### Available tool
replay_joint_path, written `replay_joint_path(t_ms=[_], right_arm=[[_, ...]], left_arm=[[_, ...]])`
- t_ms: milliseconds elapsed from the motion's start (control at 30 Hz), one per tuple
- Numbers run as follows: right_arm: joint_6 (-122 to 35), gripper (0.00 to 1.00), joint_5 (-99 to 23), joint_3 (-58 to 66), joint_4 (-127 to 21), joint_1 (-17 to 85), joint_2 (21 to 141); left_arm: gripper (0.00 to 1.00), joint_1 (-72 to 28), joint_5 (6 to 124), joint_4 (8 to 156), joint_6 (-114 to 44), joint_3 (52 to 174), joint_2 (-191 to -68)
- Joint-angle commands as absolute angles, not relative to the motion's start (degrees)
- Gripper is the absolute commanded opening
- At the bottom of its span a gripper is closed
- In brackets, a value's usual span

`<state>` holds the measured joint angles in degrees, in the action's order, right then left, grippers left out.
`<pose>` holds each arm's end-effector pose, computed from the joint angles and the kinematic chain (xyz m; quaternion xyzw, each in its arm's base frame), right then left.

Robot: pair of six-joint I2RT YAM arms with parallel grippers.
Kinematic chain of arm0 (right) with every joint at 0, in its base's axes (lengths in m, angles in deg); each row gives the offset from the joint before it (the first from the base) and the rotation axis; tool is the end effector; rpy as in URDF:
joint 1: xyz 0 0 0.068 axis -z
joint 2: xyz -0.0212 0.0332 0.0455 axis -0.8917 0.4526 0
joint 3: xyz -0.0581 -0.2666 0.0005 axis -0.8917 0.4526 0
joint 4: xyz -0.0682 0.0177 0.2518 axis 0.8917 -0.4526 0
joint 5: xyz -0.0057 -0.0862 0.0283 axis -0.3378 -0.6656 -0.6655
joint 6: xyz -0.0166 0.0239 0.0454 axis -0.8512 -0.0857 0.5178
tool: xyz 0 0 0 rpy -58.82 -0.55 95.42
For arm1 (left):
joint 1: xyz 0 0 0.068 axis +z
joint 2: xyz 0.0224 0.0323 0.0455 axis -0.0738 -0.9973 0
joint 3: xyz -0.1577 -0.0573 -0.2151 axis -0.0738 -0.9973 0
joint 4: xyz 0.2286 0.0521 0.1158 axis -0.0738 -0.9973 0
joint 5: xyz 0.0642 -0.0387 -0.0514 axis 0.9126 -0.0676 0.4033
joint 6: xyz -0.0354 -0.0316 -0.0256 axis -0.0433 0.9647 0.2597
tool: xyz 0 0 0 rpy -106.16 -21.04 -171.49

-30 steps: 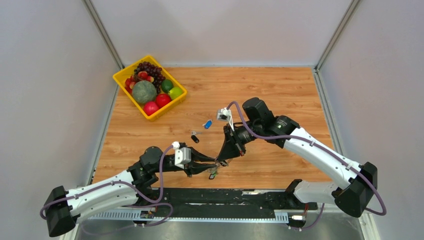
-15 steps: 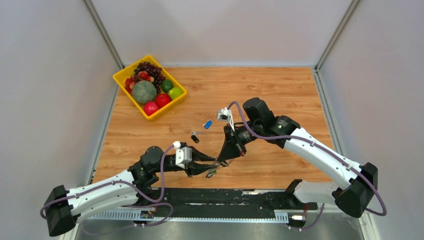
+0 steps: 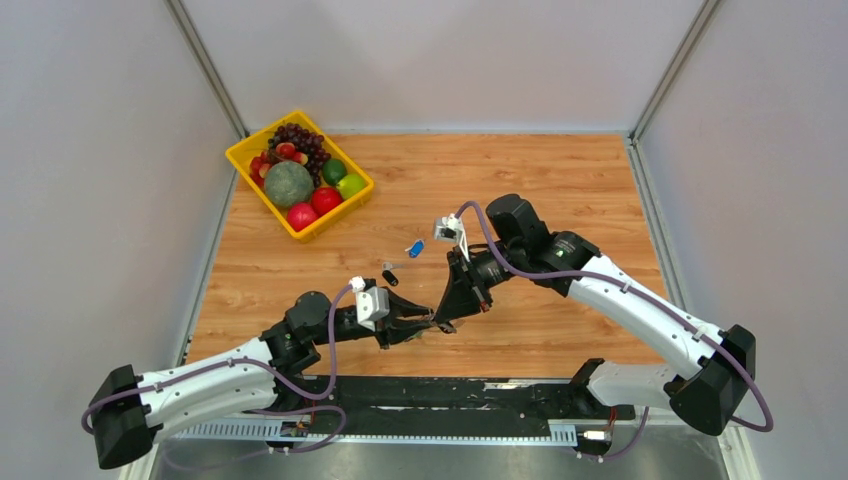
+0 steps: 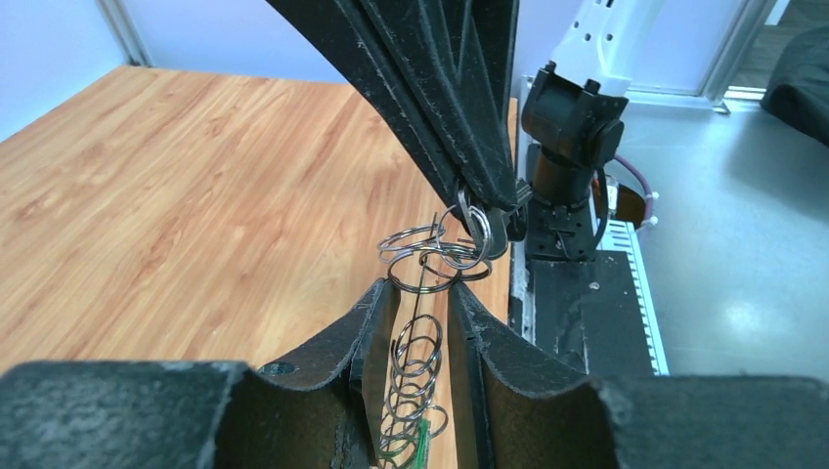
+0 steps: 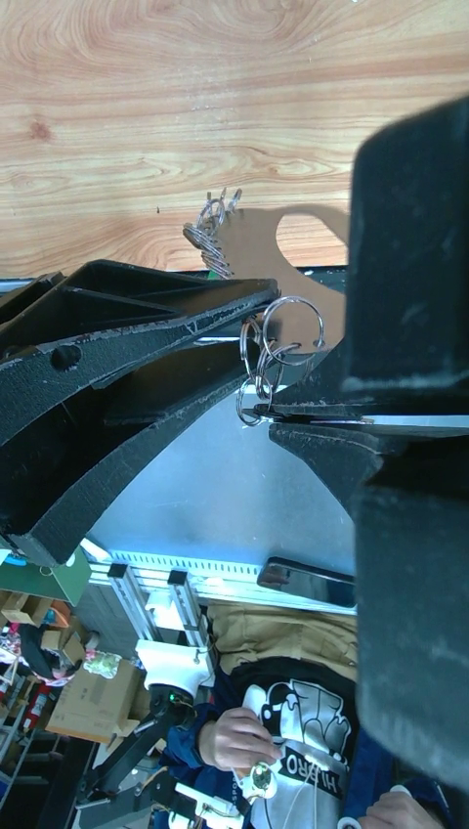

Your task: Remove the keys from the keyring

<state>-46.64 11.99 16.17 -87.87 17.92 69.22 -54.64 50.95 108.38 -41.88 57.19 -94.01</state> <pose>0.1521 0.1957 0.3342 -0.4680 0.6755 0.5515 0.1432 0.0769 -0.1537 0.2495 0.4298 0.5218 -0.4935 0.5472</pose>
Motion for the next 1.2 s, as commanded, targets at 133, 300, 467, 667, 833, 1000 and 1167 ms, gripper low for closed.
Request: replay_joint_path(t_ms=[133,300,467,667,833,1000,1167], right_arm=[[-44.03,0.00,14.35,17.03,-82.47,18.08,67.95],[-42.95,0.00,14.74,17.80,-80.93,18.08,68.01],[-43.14,0.00,14.38,18.10,-80.89,18.08,67.55],[-43.13,0.00,12.95,18.24,-80.94,18.18,66.39],[-43.22,0.00,12.81,18.52,-81.01,18.24,66.04],[-43.64,0.00,13.31,19.46,-80.98,18.25,65.66],[-43.75,0.00,13.97,20.97,-81.02,18.16,65.08]], left_arm=[[0.41,-54.83,52.49,111.79,-41.41,58.96,-93.80],[0.45,-54.92,52.39,112.46,-41.65,58.60,-93.89],[0.21,-54.93,52.09,111.97,-41.93,58.48,-93.18],[0.28,-54.92,51.25,106.74,-41.52,59.00,-90.64],[0.14,-54.92,51.63,102.28,-42.04,59.04,-87.00],[0.00,-54.96,53.24,99.33,-42.45,59.35,-84.77],[0.00,-54.94,55.00,96.45,-42.57,60.21,-84.59]])
